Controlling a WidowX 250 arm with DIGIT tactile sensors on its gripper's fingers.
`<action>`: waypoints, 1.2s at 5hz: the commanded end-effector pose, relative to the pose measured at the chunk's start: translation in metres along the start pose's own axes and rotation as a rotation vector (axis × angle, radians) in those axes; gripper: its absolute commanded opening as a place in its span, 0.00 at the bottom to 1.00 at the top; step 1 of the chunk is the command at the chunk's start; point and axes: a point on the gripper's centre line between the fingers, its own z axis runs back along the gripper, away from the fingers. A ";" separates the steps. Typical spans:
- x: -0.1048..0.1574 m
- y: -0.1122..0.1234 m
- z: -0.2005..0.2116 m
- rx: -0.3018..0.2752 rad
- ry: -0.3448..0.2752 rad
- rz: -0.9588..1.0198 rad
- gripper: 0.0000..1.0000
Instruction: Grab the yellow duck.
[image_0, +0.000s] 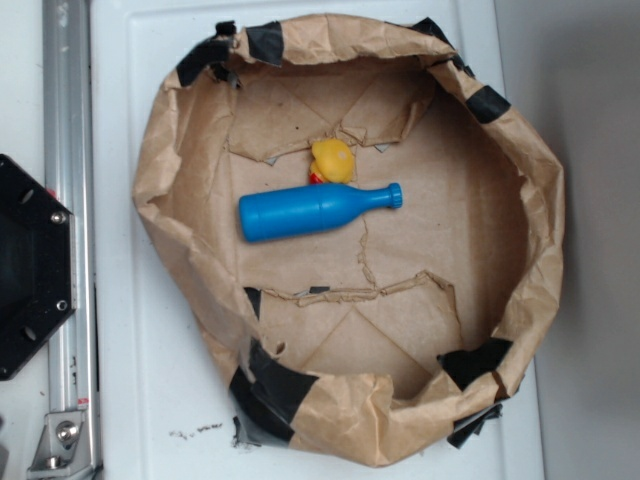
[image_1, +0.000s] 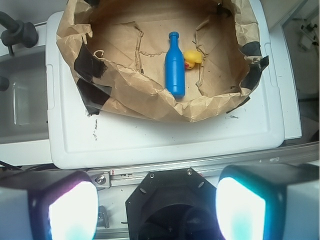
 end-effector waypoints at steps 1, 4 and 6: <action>0.000 0.000 0.000 0.000 0.000 0.000 1.00; 0.110 0.043 0.008 -0.088 -0.196 0.633 1.00; 0.135 0.040 -0.050 -0.107 -0.252 1.071 1.00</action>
